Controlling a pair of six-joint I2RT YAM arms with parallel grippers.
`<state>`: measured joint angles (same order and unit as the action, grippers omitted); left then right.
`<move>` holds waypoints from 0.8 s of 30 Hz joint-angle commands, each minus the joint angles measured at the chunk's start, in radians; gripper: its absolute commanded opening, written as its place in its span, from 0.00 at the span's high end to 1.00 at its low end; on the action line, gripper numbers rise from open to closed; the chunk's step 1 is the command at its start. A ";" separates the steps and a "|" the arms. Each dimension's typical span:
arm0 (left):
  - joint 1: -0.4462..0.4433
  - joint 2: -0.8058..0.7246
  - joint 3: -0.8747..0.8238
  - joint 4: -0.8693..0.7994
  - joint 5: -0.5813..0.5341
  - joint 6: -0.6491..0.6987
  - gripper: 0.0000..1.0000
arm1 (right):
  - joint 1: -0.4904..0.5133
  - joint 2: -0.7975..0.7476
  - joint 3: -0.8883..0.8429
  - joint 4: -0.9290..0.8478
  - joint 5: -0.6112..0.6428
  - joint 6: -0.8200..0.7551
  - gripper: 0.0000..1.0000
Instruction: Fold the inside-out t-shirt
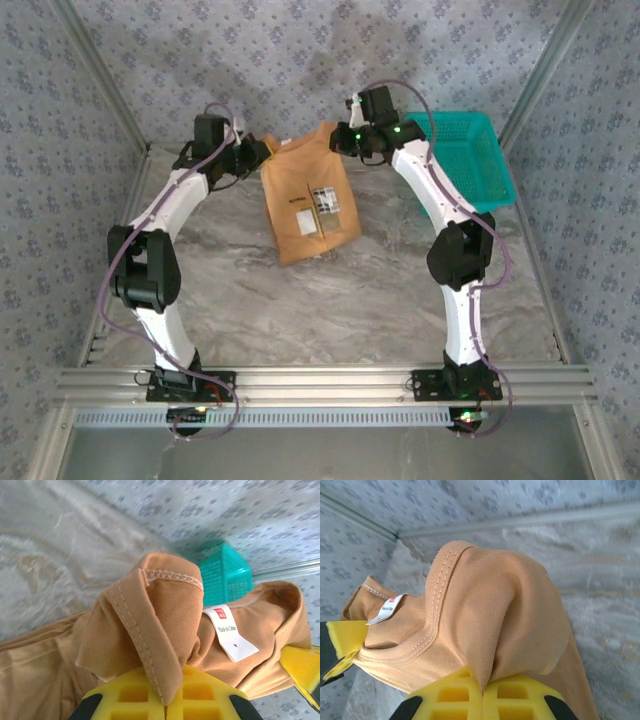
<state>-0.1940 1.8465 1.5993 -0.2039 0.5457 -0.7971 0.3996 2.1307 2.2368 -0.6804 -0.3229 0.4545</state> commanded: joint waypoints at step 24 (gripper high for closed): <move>0.006 0.132 -0.074 0.034 -0.105 -0.010 1.00 | -0.038 0.317 0.166 0.019 -0.102 0.015 0.99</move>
<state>-0.2016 1.9514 1.5284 -0.1646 0.4801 -0.8215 0.3717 2.3936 2.2963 -0.6315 -0.3923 0.4553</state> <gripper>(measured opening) 0.043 0.046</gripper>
